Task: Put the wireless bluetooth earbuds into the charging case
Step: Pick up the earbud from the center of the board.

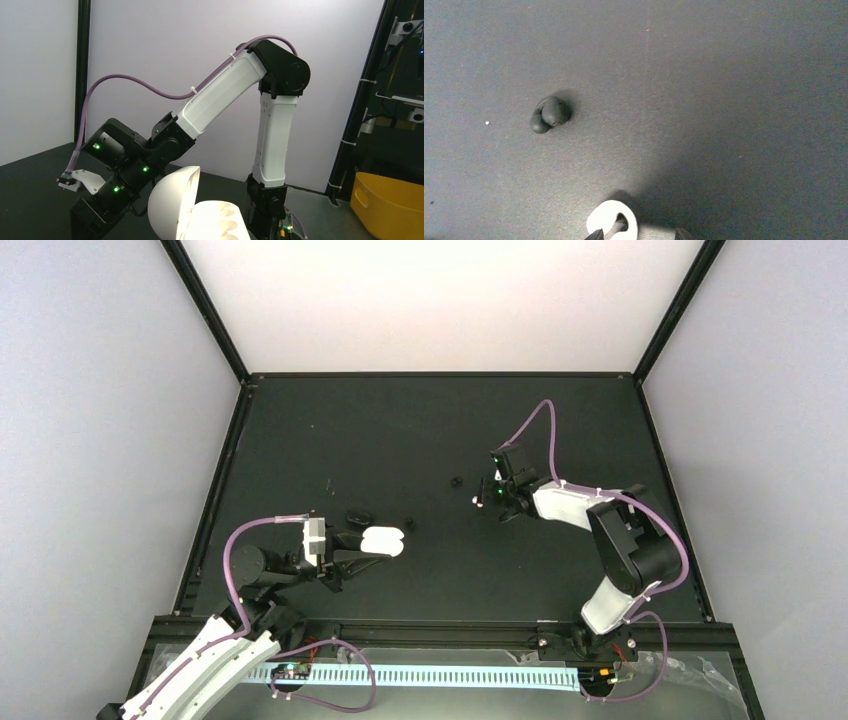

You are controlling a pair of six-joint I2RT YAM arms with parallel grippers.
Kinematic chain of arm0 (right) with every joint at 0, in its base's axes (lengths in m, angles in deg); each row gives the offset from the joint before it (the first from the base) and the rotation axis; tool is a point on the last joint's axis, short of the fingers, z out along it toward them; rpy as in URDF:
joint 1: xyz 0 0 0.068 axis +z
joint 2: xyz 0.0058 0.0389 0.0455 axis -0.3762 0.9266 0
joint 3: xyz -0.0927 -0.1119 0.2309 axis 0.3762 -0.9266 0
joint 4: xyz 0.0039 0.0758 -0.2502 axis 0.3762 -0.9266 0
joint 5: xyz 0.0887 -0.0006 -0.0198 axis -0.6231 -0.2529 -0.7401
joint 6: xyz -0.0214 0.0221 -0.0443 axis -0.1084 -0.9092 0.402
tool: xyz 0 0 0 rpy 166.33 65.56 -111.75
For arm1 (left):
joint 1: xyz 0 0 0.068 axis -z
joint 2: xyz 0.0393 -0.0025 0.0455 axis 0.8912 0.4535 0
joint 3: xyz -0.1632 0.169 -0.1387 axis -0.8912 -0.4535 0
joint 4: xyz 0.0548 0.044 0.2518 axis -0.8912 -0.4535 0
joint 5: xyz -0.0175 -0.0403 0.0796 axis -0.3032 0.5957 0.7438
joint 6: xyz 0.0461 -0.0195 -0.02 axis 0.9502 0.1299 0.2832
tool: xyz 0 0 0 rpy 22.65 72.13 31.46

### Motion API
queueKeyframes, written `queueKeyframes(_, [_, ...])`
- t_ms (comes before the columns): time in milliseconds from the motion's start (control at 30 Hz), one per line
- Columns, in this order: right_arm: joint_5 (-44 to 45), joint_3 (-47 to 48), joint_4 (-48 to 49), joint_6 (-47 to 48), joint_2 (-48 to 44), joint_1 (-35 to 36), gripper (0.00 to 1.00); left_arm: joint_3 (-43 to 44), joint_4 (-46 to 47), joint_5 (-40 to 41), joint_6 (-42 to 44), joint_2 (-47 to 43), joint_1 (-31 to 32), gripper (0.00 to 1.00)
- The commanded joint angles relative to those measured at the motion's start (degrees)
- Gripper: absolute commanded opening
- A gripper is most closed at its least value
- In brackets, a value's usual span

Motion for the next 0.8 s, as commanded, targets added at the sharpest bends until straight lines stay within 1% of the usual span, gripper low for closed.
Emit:
queueKeyframes(0, [-0.5,-0.2,0.0,0.5,1.2,1.3,0.36,1.4,1.6,-0.5,0.5,0.7,-0.3,0.02])
queueKeyframes(333, [-0.6,-1.5,0.2,0.6,0.4,2.8,0.29,1.4,1.6,-0.6,0.4,0.7,-0.4,0.02])
queueKeyframes(767, [-4.0,-0.8,0.8,0.0,0.0,5.3,0.31,1.4,1.7,-0.9,0.3,0.8,-0.3,0.02])
